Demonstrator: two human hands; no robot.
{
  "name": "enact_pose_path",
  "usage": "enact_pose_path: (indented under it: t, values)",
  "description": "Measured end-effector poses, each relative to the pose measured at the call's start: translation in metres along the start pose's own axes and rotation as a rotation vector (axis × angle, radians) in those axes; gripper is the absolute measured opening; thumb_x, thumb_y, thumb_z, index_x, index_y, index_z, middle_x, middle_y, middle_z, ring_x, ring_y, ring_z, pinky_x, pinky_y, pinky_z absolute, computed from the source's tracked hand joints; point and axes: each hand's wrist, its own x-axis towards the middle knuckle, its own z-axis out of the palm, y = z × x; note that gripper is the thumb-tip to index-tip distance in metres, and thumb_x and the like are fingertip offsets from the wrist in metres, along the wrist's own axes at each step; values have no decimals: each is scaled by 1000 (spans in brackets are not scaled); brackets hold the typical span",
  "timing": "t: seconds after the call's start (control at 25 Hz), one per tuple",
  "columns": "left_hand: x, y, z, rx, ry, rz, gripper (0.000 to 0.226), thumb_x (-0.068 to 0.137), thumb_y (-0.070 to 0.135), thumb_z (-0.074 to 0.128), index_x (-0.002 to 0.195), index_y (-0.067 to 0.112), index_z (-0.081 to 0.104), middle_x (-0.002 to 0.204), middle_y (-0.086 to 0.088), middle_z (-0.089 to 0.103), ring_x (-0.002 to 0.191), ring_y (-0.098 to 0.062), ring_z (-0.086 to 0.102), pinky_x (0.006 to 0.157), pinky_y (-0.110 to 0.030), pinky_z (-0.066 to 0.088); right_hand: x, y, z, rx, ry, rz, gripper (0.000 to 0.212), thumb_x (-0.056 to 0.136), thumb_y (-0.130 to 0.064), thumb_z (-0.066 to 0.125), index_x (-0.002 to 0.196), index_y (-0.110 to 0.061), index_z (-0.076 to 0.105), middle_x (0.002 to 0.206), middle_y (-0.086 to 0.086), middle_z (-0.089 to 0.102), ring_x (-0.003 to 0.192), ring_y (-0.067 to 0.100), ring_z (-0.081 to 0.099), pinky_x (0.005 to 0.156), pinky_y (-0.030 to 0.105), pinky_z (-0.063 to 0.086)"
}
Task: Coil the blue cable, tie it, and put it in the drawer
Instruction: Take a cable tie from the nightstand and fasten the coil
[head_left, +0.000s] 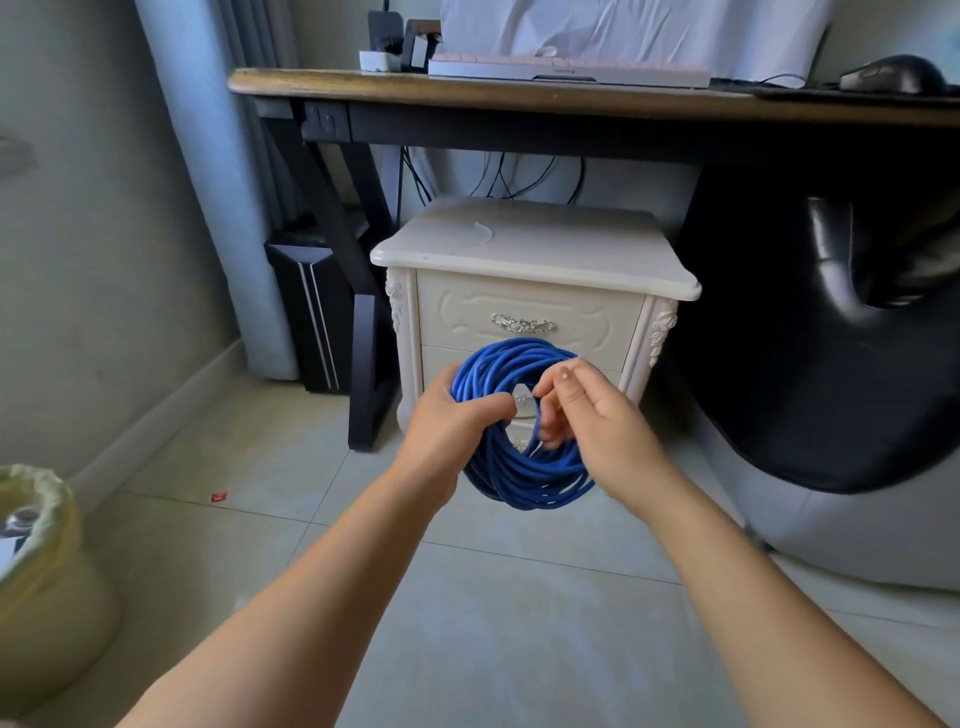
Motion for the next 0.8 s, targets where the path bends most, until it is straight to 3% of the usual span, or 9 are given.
enact_pose_path:
  t: [0.16,0.32,0.48,0.6,0.68,0.8]
  values:
    - [9,-6,1,-43,-34,2,40,72,3,72,109,16,65,81,2,72,74,-11,69,71,-27,53,12,14,19,-16,52,-61,30,105,-23,35,88,-11,56,77,5,60,75,17,59,79,30,52]
    - [21,-8,-5,-99,-25,-40,40,71,3,71,110,14,65,85,-3,69,75,-15,66,75,-31,53,20,25,29,26,114,-173,30,105,-16,33,86,-2,52,83,13,59,83,23,58,82,23,50]
    - [29,-10,-8,-88,1,-15,53,70,4,74,119,20,61,100,-10,73,88,-21,70,79,-33,57,29,34,32,33,81,-161,27,105,-17,36,90,-12,58,81,-2,62,85,16,62,84,23,50]
    - [33,-10,-10,-14,84,20,80,72,5,76,134,39,39,109,-2,68,90,-18,70,78,-27,54,34,40,29,35,51,-127,21,104,-15,41,100,-25,59,85,-7,66,91,18,68,90,34,53]
    - [36,-9,-12,19,99,27,92,73,6,76,142,43,28,112,3,65,94,-16,69,79,-25,52,36,41,25,58,21,-119,25,103,-6,41,100,-26,57,94,-6,68,96,18,70,92,37,53]
    - [40,-9,-12,31,81,18,76,76,3,74,141,29,43,109,3,67,87,-12,69,75,-25,53,38,40,17,63,10,-77,28,102,-1,38,99,-20,58,104,3,70,100,14,71,94,35,54]
